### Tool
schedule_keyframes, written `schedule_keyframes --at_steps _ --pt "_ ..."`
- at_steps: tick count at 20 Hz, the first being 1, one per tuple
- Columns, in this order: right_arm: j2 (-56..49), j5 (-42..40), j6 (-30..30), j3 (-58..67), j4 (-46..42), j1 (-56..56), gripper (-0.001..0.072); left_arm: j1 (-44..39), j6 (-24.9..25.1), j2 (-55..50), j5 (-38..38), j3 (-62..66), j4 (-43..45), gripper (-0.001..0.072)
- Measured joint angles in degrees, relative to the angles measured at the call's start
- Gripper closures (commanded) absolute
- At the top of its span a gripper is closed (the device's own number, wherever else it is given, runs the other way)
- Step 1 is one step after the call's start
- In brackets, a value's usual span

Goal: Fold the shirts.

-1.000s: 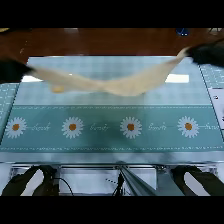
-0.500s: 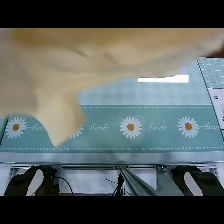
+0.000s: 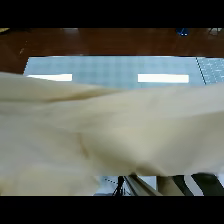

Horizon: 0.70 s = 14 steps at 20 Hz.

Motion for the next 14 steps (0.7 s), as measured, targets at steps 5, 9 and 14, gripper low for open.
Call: schedule_keyframes --at_steps 5,9,14 --pt "-5.2 6.7 -1.0 -13.8 -1.1 2.9 0.0692 0.0 1.1 -1.8 -2.8 -20.9 -2.3 0.0683" --pt "-15.9 2.9 -3.1 -23.5 -1.5 3.5 0.0691 0.0 5.2 -7.0 6.7 -39.1 -3.3 0.0682" --pt "-31.6 -14.9 -2.8 -26.7 0.0 3.7 0.0691 -0.6 11.0 -20.2 24.0 -48.0 -5.4 0.0682"
